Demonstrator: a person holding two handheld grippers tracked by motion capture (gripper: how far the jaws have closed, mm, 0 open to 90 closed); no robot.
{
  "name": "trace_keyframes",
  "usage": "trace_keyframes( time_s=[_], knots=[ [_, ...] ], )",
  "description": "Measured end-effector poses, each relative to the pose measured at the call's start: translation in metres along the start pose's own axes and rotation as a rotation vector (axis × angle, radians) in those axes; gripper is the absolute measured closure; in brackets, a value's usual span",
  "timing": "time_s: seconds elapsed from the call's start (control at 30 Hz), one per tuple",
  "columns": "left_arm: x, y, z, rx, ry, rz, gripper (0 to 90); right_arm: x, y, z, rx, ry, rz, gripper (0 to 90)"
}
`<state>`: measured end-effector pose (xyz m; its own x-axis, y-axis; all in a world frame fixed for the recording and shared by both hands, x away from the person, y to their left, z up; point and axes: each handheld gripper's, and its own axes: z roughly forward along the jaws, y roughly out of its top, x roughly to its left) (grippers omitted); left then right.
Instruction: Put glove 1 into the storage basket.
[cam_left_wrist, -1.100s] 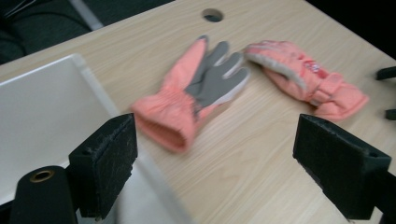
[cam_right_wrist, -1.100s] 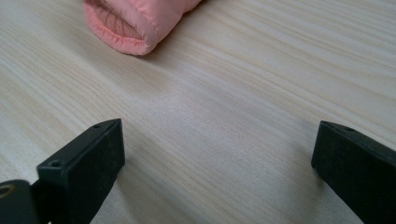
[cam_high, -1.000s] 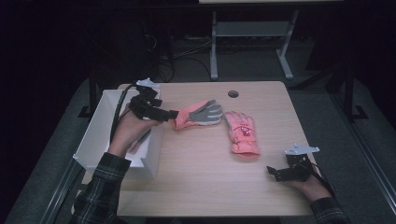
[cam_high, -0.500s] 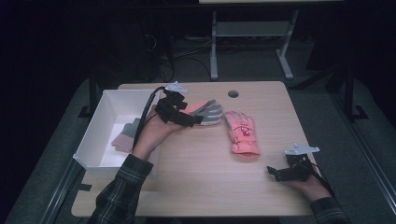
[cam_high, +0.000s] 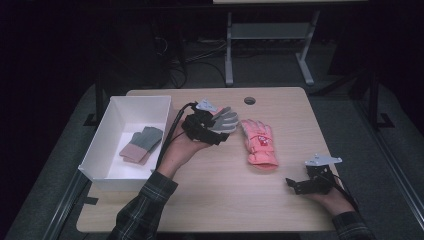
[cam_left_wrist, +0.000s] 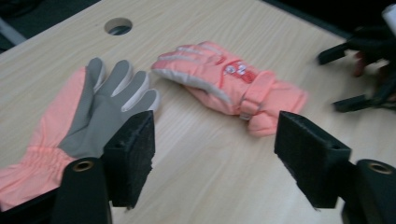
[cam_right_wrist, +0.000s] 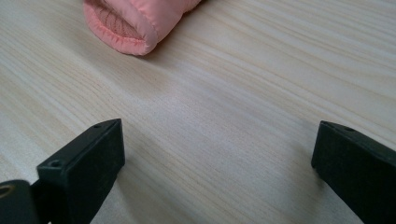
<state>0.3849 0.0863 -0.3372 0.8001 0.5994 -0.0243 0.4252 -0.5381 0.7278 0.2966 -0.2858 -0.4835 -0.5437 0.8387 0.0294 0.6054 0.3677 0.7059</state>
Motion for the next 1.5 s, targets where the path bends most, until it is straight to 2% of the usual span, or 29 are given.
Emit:
trace_keyframes(
  time_s=[0.07, 0.1, 0.13, 0.23, 0.33, 0.43, 0.57, 0.63, 0.73, 0.77, 0.97, 1.03, 1.1, 1.13, 1.2, 1.3, 1.33, 1.37, 1.5],
  knots=[
    [0.004, -0.002, 0.007, 0.009, 0.005, 0.000, 38.8, 0.000, 0.000, 0.000, 0.000, 0.000, 0.000, 1.9],
    [0.007, -0.003, 0.011, 0.016, -0.003, -0.004, 47.3, 0.000, 0.000, 0.000, 0.000, 0.000, 0.000, 1.9],
    [0.010, -0.004, 0.016, 0.020, -0.002, -0.013, 47.3, 0.000, 0.000, 0.000, 0.000, 0.000, 0.000, 1.9],
    [0.020, -0.007, 0.028, 0.034, 0.006, -0.030, 57.3, 0.000, 0.000, 0.000, 0.001, 0.000, 0.000, 1.9],
    [0.030, -0.010, 0.042, 0.046, 0.014, -0.056, 61.4, 0.000, 0.000, 0.000, 0.001, 0.000, -0.001, 1.9],
    [0.040, -0.013, 0.057, 0.060, 0.060, -0.058, 61.9, 0.000, 0.000, 0.000, 0.001, 0.001, -0.001, 2.0],
    [0.052, -0.017, 0.073, 0.042, 0.092, -0.092, 61.9, 0.000, 0.000, 0.000, 0.001, 0.001, -0.002, 1.9],
    [0.058, -0.018, 0.080, 0.062, 0.119, -0.086, 61.9, 0.000, 0.000, 0.000, 0.001, 0.002, -0.003, 1.9],
    [0.067, -0.020, 0.088, 0.067, 0.153, -0.088, 61.9, 0.000, 0.000, 0.000, 0.001, 0.002, -0.003, 1.9],
    [0.070, -0.021, 0.091, 0.073, 0.168, -0.074, 61.8, 0.000, 0.000, 0.000, 0.000, 0.002, -0.003, 1.9],
    [0.082, -0.028, 0.108, 0.091, 0.181, -0.092, 62.6, 0.000, 0.000, 0.000, 0.001, 0.003, -0.003, 2.0],
    [0.085, -0.030, 0.113, 0.097, 0.205, -0.084, 63.3, 0.000, 0.000, 0.000, 0.001, 0.003, -0.004, 1.9],
    [0.086, -0.030, 0.115, 0.102, 0.204, -0.089, 64.5, 0.000, 0.000, 0.000, 0.000, 0.003, -0.004, 1.9],
    [0.088, -0.031, 0.118, 0.109, 0.198, -0.115, 66.2, 0.000, 0.000, 0.000, 0.001, 0.003, -0.004, 1.9],
    [0.090, -0.034, 0.122, 0.120, 0.188, -0.128, 69.4, 0.000, 0.000, 0.000, 0.000, 0.003, -0.005, 1.9],
    [0.091, -0.035, 0.123, 0.119, 0.180, -0.148, 78.2, 0.000, 0.000, 0.000, 0.000, 0.003, -0.004, 1.9],
    [0.092, -0.035, 0.123, 0.130, 0.181, -0.145, 78.2, 0.000, 0.000, 0.000, 0.000, 0.003, -0.004, 1.9],
    [0.091, -0.034, 0.123, 0.133, 0.182, -0.141, 86.4, 0.000, 0.000, 0.000, 0.000, 0.004, -0.005, 1.9],
    [0.091, -0.034, 0.122, 0.131, 0.171, -0.148, 89.2, -0.001, 0.000, 0.000, 0.000, 0.004, -0.005, 1.9]
  ],
)
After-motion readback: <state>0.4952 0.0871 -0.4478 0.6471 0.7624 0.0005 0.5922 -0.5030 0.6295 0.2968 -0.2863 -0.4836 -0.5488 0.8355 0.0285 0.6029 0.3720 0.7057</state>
